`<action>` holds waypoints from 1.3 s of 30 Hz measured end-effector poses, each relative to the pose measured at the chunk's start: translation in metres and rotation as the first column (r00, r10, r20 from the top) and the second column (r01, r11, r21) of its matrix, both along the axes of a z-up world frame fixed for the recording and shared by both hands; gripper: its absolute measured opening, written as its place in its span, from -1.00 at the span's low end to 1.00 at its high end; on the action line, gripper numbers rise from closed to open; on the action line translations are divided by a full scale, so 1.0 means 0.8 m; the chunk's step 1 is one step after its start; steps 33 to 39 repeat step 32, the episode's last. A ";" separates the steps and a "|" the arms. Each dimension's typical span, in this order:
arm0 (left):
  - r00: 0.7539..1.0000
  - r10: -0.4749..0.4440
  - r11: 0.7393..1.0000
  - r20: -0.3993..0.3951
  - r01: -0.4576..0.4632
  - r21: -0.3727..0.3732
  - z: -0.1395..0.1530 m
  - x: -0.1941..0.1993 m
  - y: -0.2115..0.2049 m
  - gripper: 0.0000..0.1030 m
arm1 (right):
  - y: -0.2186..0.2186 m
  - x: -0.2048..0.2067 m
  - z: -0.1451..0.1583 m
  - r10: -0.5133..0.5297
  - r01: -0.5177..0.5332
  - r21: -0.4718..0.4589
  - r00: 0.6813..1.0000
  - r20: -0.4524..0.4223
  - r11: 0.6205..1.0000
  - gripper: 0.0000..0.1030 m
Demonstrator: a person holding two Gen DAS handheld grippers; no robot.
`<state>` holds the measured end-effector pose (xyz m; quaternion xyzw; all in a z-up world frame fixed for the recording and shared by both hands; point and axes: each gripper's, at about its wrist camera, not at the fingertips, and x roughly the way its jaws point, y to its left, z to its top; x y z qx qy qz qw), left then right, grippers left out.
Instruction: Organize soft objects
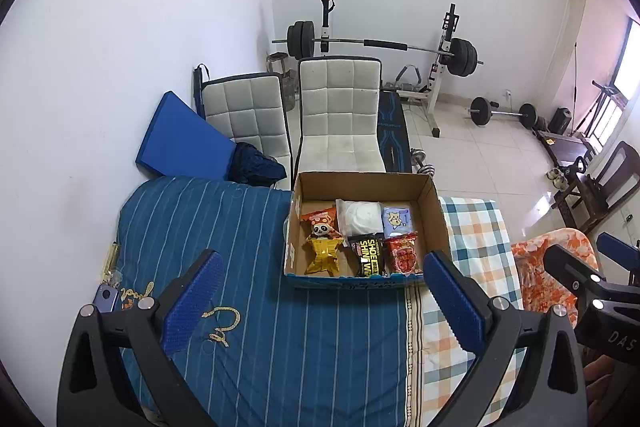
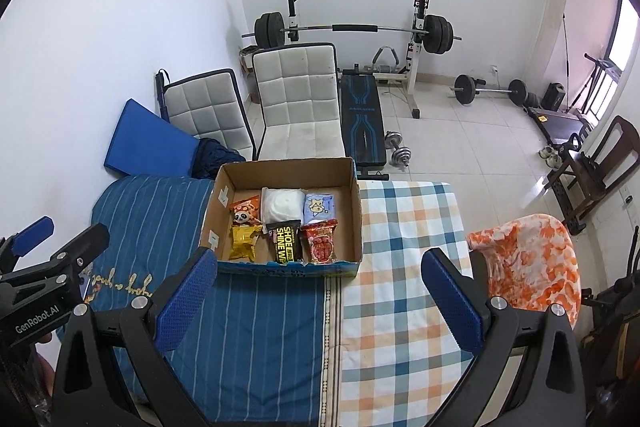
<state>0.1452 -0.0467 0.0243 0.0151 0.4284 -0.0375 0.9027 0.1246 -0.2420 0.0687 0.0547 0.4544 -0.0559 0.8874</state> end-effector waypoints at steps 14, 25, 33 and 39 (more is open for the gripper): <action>1.000 0.005 1.000 0.004 -0.005 0.007 0.002 0.003 0.003 0.99 | 0.001 -0.001 0.002 0.002 -0.002 -0.001 1.000 -0.003 1.000 1.00; 1.000 0.003 1.000 0.001 -0.003 0.009 0.002 0.001 0.000 0.99 | -0.003 -0.005 0.002 -0.004 0.004 -0.009 1.000 0.005 1.000 1.00; 1.000 0.005 1.000 0.004 -0.005 0.005 0.002 0.000 0.001 0.99 | -0.004 -0.006 0.003 -0.002 0.002 -0.007 1.000 0.002 1.000 1.00; 1.000 0.005 1.000 0.004 -0.005 0.005 0.002 0.000 0.001 0.99 | -0.004 -0.006 0.003 -0.002 0.002 -0.007 1.000 0.002 1.000 1.00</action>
